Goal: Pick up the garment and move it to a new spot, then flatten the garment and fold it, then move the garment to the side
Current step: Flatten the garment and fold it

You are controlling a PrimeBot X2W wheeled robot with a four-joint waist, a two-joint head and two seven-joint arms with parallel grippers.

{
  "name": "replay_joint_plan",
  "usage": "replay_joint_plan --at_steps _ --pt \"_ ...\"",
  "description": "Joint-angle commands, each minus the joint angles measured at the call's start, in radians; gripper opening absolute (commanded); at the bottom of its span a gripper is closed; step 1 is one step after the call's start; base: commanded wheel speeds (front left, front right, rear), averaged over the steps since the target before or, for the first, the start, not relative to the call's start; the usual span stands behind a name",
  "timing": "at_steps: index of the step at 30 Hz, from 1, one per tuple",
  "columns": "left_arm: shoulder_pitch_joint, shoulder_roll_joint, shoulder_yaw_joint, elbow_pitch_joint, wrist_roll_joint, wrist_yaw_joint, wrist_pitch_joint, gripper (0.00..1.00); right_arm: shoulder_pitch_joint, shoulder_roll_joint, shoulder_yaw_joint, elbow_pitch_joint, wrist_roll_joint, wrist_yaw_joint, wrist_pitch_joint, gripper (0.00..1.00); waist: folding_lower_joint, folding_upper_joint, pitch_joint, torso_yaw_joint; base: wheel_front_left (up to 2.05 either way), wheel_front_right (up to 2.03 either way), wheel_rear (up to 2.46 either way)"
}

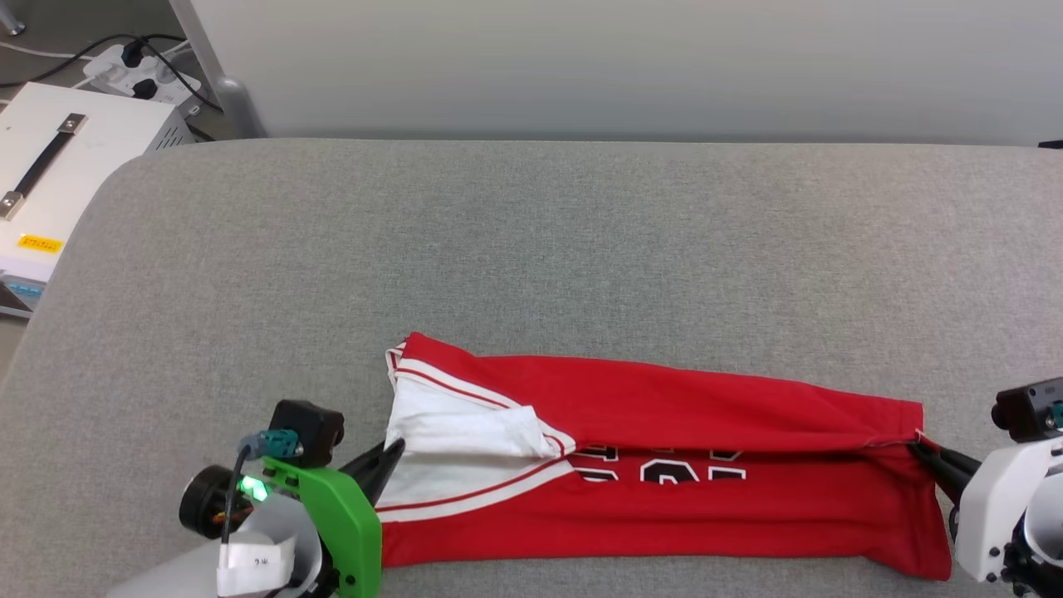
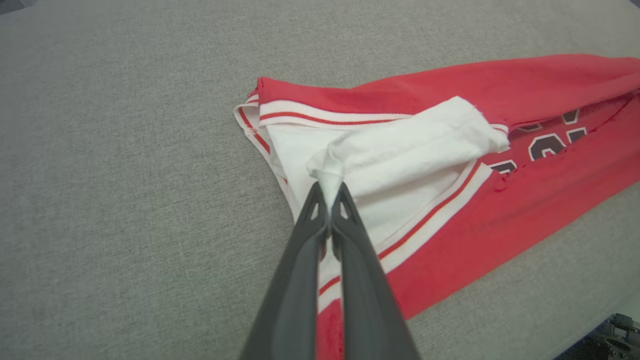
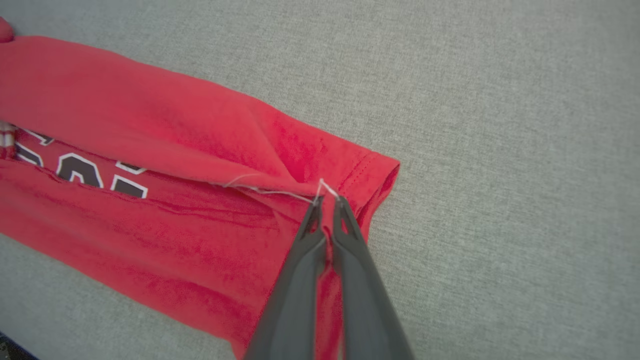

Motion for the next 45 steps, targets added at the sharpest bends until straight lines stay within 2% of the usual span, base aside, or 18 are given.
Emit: replay_joint_plan --at_steps 1,6,11,12,13,18,25,29,34,39,45 --pt "0.028 0.004 -0.001 -0.003 -0.007 0.011 -0.007 0.0 0.032 0.008 -0.018 -0.011 -0.012 -0.001 0.004 0.0 0.0001 0.0 -0.002 0.001 0.0 0.0 0.0" --pt "0.077 -0.011 -0.005 0.009 -0.016 0.018 -0.015 0.0 0.12 0.039 -0.079 -0.034 -0.039 -0.001 0.035 0.0 0.0001 0.0 0.007 0.001 0.0 0.0 0.0" --pt "0.096 -0.036 -0.009 0.057 -0.014 0.008 -0.005 0.0 0.164 0.078 -0.116 -0.025 -0.076 -0.001 0.054 0.0 0.0001 0.0 0.017 0.004 0.0 0.0 0.0" --pt "0.095 -0.043 -0.01 0.068 -0.007 0.009 -0.007 0.18 0.169 0.091 -0.129 -0.026 -0.075 -0.001 0.052 0.47 0.0001 0.0 0.018 0.005 0.0 0.0 0.0" --pt "0.094 -0.049 -0.008 0.075 -0.004 0.012 -0.015 1.0 0.171 0.1 -0.139 -0.029 -0.076 -0.001 0.05 1.0 0.0001 0.0 0.018 0.005 0.0 0.0 0.0" --pt "0.095 -0.075 0.015 0.106 0.013 0.028 -0.071 1.0 0.179 0.113 -0.189 -0.075 -0.087 -0.001 0.054 1.0 0.0001 0.0 0.003 0.005 0.0 0.0 0.0" --pt "0.146 -0.076 0.132 0.075 0.069 0.113 -0.12 1.0 0.188 0.081 -0.304 -0.188 -0.066 -0.001 0.061 1.0 0.0001 0.0 -0.025 0.004 0.0 0.0 0.0" --pt "0.209 -0.089 0.28 0.016 0.19 0.171 -0.121 1.0 0.202 0.07 -0.375 -0.207 -0.042 -0.001 0.11 1.0 0.0001 0.0 -0.03 0.015 0.0 0.0 0.0" --pt "0.322 -0.13 0.472 -0.055 0.373 0.225 -0.122 1.0 0.209 0.049 -0.421 -0.185 0.06 -0.001 0.241 1.0 0.0001 0.0 -0.023 0.031 0.0 0.0 0.0" --pt "0.404 -0.186 0.629 -0.101 0.527 0.239 -0.122 1.0 0.198 0.039 -0.416 -0.136 0.121 -0.001 0.362 1.0 0.0001 0.0 0.0 0.049 0.0 0.0 0.0" --pt "0.473 -0.274 0.778 -0.129 0.662 0.201 -0.122 1.0 0.162 0.06 -0.379 -0.049 0.146 -0.001 0.42 1.0 0.0001 0.0 0.028 0.077 0.0 0.0 0.0"
